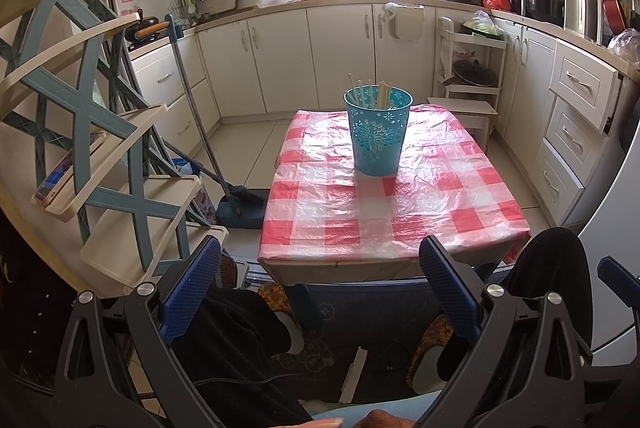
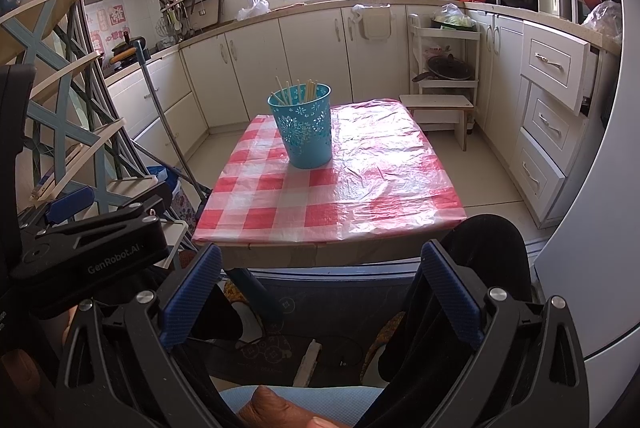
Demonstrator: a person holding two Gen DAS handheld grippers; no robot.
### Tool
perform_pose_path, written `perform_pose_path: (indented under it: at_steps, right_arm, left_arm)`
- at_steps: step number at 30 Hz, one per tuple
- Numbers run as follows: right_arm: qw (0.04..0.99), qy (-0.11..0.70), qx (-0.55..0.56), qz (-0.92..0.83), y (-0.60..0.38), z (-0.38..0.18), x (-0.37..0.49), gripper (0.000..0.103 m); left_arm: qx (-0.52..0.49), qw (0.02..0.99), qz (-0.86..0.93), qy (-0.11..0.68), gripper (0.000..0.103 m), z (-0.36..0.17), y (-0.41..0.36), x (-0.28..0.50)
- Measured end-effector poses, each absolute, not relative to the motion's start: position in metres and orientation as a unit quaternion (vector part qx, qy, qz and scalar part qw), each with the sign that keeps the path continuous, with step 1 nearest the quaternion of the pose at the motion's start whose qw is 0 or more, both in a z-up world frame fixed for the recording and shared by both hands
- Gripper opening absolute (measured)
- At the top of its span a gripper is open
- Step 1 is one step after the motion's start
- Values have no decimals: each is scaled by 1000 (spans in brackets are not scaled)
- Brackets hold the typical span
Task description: Organize utensils
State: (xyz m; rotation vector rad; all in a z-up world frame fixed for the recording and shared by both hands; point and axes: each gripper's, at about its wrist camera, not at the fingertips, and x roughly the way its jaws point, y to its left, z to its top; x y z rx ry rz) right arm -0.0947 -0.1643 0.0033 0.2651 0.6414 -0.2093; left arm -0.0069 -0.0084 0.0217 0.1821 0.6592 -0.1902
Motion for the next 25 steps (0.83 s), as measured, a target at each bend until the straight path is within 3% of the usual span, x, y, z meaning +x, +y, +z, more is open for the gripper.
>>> perform_pose_path:
  at_steps: [25]
  right_arm:
    - [916, 346, 146, -144, -205, -19, -74, 96]
  left_arm:
    - [90, 934, -104, 331, 95, 10, -6, 9]
